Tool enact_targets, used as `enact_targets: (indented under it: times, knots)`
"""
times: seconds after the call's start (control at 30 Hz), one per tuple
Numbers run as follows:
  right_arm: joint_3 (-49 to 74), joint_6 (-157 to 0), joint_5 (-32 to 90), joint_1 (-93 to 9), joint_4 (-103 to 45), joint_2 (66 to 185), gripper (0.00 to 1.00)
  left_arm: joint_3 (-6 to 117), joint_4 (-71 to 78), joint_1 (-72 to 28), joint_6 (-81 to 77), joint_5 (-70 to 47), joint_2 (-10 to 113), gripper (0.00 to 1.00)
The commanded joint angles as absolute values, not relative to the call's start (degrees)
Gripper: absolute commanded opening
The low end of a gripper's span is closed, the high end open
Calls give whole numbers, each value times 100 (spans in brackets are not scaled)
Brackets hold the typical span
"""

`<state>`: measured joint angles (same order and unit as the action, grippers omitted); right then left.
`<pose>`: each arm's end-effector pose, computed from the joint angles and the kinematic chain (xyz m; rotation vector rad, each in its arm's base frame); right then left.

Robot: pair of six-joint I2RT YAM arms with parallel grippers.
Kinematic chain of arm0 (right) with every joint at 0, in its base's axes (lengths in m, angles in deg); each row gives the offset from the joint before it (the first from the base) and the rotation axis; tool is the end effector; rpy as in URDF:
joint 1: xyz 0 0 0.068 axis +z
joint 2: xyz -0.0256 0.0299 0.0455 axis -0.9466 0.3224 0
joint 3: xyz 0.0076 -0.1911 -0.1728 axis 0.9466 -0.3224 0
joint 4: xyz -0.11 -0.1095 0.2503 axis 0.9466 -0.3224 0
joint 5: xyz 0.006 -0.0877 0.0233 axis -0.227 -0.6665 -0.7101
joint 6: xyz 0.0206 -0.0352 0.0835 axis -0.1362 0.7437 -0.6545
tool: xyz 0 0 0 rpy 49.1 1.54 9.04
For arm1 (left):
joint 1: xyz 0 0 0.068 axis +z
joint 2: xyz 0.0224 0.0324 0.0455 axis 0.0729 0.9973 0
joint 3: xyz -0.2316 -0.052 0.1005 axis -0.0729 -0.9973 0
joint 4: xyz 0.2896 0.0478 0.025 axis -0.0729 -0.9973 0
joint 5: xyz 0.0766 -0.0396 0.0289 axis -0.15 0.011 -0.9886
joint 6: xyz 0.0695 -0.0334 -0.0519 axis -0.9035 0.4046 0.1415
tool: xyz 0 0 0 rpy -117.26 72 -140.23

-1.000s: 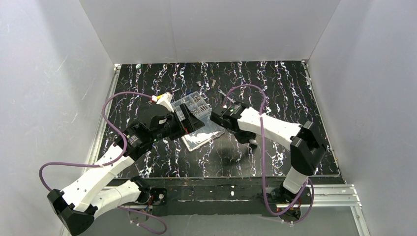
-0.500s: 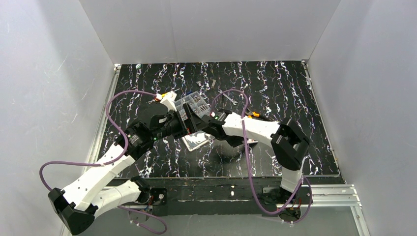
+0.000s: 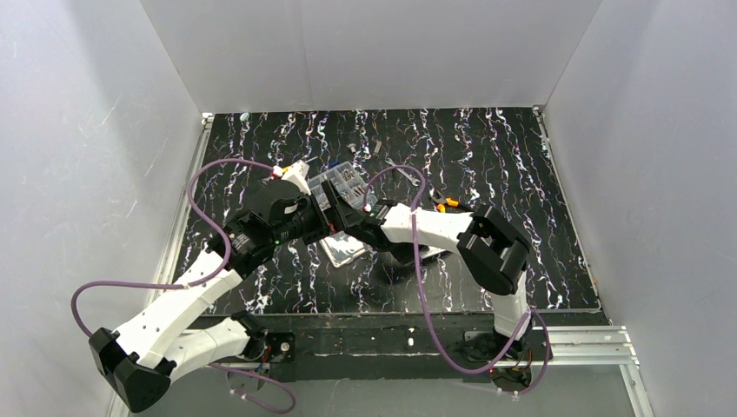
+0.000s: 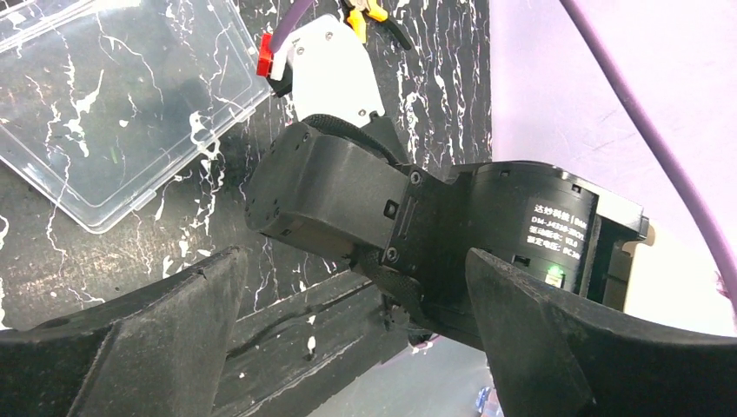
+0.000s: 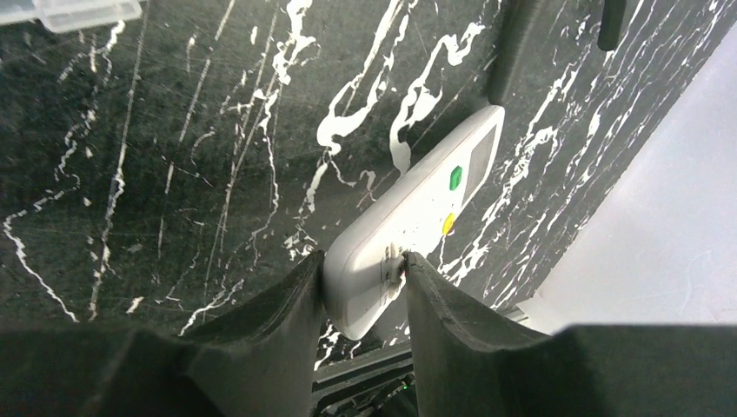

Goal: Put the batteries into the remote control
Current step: Place the remote control at the center of the board.

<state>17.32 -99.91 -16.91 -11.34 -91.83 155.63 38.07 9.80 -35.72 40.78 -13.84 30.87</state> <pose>0.2309 0.2936 0.1113 -0.7625 2.5244 -0.7425 0.2340 -0.2067 0.3997 -0.1001 1.5844 -1.3957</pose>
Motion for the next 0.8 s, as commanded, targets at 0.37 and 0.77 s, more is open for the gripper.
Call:
enact_targets:
  times: [0.37,0.77]
  knots:
    - [1755,-10100,-1642,-1072,-8883,15770,51,4004,1095,-3701,4084,-761,3053,100]
    - [1712,-10076,-1347,-1070,-8667,15519,54,4000,1046,-3703,4073,-794,3004,100]
